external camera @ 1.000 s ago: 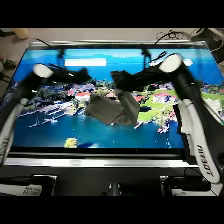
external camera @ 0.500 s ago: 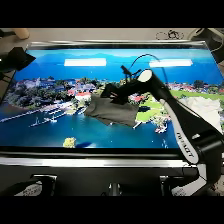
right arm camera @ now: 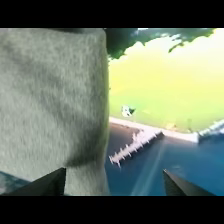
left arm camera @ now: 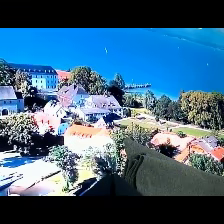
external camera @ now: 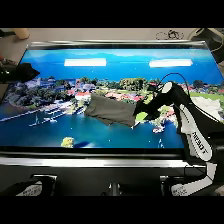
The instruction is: Fold the shirts.
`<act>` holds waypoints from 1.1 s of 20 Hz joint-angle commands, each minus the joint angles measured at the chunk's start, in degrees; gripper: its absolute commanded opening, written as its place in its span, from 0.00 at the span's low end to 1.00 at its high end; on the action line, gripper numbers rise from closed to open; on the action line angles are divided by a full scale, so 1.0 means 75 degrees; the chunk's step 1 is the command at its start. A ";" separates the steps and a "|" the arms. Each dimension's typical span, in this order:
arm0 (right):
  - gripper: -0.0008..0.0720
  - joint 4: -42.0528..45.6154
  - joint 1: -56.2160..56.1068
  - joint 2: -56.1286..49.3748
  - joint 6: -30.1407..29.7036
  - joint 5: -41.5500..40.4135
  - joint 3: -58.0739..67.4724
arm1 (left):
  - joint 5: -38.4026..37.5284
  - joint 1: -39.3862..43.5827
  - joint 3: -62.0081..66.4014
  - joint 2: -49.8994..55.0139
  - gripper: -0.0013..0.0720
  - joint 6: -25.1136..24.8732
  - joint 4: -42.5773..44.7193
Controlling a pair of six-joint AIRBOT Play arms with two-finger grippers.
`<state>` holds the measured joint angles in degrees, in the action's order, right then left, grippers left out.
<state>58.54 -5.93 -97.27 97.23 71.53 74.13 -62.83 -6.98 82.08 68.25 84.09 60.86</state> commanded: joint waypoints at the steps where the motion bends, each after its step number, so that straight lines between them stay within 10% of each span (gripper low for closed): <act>1: 0.83 -0.1096 -0.0096 -0.0361 -0.0125 -0.1003 -0.0353 | -0.0055 0.0227 -0.0064 -0.0023 0.05 -0.0012 0.0023; 2: 0.80 -0.1460 -0.0152 -0.0452 -0.0323 -0.1134 -0.0353 | -0.0047 0.0280 -0.0064 -0.0020 0.05 -0.0012 0.0023; 5: 0.04 -0.2742 -0.0029 -0.0472 -0.1201 -0.1256 -0.0163 | -0.0026 0.0396 -0.0064 -0.0023 0.05 -0.0009 0.0017; 8: 0.04 -0.3220 0.0624 -0.0245 -0.1705 -0.0221 0.1119 | -0.0023 0.0417 -0.0064 -0.0015 0.05 -0.0015 0.0029; 22: 0.04 -0.1725 0.6749 0.2506 0.0589 0.3080 0.3926 | 0.0434 0.0420 -0.0067 0.0009 0.05 -0.0259 0.0032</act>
<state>45.78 37.47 -82.04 99.88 89.23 102.67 -60.75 -3.84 81.62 68.27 82.43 61.08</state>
